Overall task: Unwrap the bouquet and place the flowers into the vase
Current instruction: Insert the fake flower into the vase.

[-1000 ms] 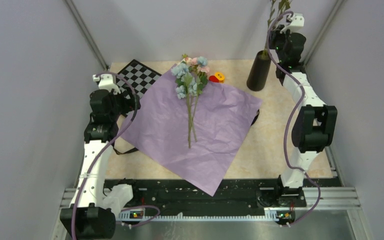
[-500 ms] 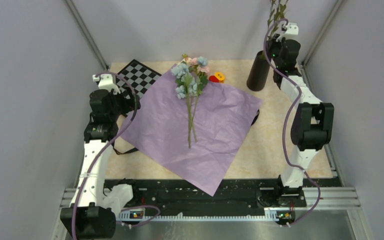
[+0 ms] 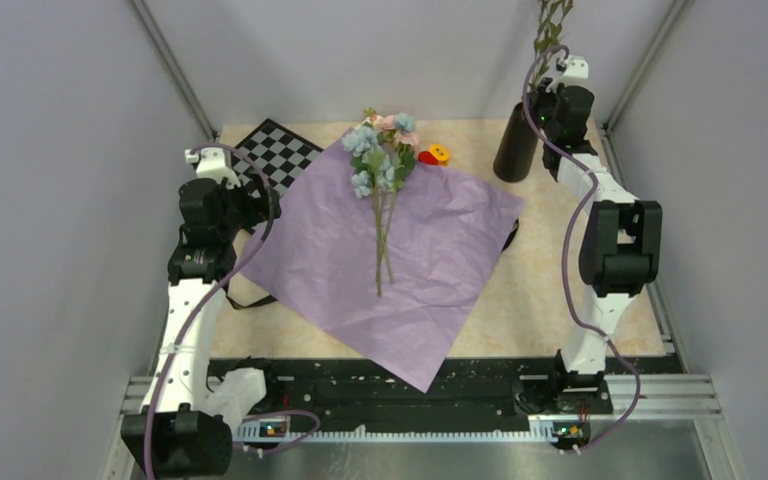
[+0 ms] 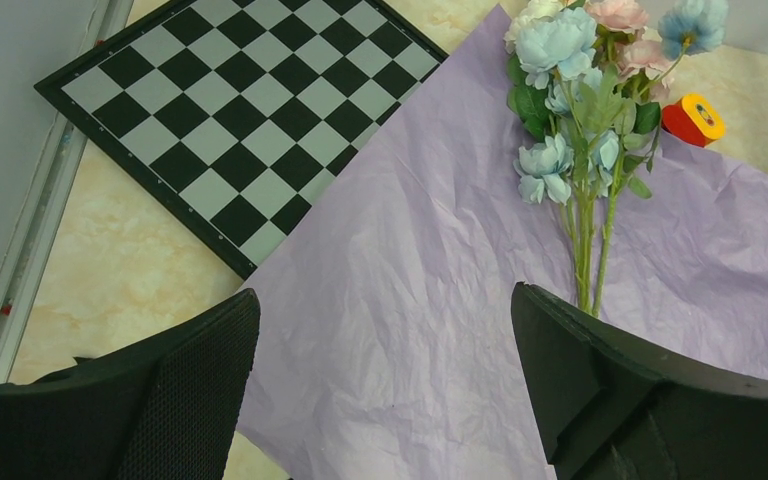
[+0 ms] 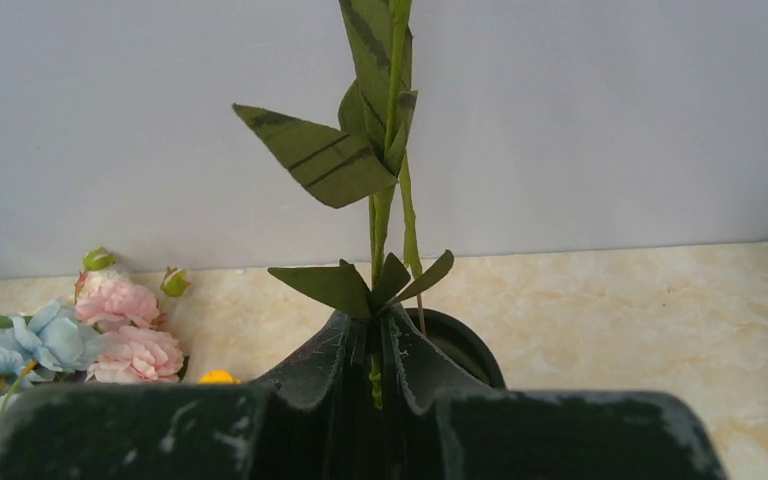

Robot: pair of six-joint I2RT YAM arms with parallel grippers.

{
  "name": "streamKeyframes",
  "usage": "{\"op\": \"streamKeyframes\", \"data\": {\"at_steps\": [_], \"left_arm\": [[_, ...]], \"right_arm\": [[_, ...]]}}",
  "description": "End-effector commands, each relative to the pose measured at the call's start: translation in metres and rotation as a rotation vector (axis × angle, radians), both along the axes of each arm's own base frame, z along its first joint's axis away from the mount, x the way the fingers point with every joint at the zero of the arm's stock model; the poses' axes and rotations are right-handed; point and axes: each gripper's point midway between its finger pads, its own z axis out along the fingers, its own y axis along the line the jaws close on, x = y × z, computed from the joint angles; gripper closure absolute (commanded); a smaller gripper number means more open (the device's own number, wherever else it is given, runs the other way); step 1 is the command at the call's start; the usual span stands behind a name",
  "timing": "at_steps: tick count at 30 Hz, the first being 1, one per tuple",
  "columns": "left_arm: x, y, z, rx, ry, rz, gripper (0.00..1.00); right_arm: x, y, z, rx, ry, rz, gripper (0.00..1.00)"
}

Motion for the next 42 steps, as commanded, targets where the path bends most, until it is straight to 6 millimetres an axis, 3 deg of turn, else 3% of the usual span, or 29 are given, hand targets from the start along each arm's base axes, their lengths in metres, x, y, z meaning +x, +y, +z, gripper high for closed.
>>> {"op": "streamKeyframes", "data": {"at_steps": [1,15,20,37,39,42], "left_arm": [[0.004,0.0,0.007,-0.008,-0.027,-0.007,0.01],[0.003,-0.001,0.008,-0.008,-0.032,-0.009,0.01],[0.002,0.0,0.009,-0.007,-0.035,-0.007,0.01],[0.002,0.0,0.009,-0.013,-0.035,-0.005,0.01],[0.002,0.0,0.009,-0.013,-0.035,-0.004,0.01],[0.001,0.0,0.01,-0.014,-0.038,-0.003,0.01]], "right_arm": [[0.001,-0.002,0.003,0.01,-0.013,0.01,0.9],[0.0,0.0,0.003,0.014,-0.005,0.02,0.63],[-0.002,0.002,0.007,0.012,-0.008,0.028,0.49],[-0.026,0.002,0.047,-0.04,-0.062,0.042,0.23],[-0.028,-0.013,0.051,-0.043,-0.066,0.019,0.22],[-0.033,-0.017,0.056,-0.052,-0.072,0.011,0.22]]}}
